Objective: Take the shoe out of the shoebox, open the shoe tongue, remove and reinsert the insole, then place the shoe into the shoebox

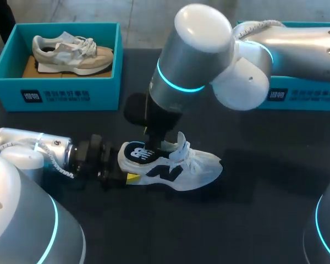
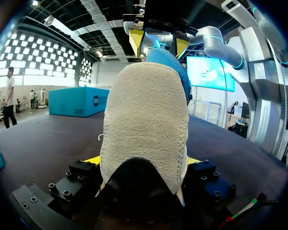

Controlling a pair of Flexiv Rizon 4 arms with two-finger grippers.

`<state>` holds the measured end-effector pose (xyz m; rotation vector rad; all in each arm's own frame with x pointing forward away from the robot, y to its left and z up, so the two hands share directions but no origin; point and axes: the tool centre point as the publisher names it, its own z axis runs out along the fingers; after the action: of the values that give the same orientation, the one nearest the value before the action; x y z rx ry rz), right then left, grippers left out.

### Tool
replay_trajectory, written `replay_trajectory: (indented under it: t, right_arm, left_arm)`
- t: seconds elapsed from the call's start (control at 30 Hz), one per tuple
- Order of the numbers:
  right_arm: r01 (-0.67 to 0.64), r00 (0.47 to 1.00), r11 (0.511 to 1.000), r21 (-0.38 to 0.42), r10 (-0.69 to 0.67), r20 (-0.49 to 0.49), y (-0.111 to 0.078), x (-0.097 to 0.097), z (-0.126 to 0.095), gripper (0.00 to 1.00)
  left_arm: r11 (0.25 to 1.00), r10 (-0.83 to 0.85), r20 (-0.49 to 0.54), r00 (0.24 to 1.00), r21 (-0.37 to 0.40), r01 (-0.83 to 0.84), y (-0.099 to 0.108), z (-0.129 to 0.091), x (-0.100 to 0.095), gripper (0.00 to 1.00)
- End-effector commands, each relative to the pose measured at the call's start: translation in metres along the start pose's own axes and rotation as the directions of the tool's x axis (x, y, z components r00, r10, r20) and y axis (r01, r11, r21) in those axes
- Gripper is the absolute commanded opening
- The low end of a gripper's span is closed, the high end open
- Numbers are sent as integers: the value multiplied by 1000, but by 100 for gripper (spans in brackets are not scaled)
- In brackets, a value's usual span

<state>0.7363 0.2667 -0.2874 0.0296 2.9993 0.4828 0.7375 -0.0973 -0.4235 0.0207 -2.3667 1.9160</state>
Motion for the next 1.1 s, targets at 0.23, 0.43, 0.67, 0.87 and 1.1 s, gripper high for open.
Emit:
replay_trajectory:
  t: [0.23, 0.43, 0.67, 0.87, 1.1]
  right_arm:
    - [12, 992, 1000, -27, -15, -124, -4, -9, 20, 47]
    - [8, 989, 999, -32, -12, -144, -8, -14, 29, 49]
    - [21, 984, 998, -53, -30, -173, -9, -19, 38, 49]
    - [26, 976, 998, -60, -38, -216, -9, -19, 48, 48]
    - [20, 968, 997, -70, -37, -250, -9, -19, 58, 46]
  left_arm:
    - [1000, -1, 4, 1000, 0, 1, 4, 3, -1, 0]
    - [1000, -1, 4, 1000, 0, 1, 4, 3, -1, 0]
    - [1000, -1, 4, 1000, 0, 1, 4, 3, -1, 0]
    - [1000, -1, 4, 1000, 0, 1, 4, 3, -1, 0]
    - [1000, -1, 4, 1000, 0, 1, 4, 3, -1, 0]
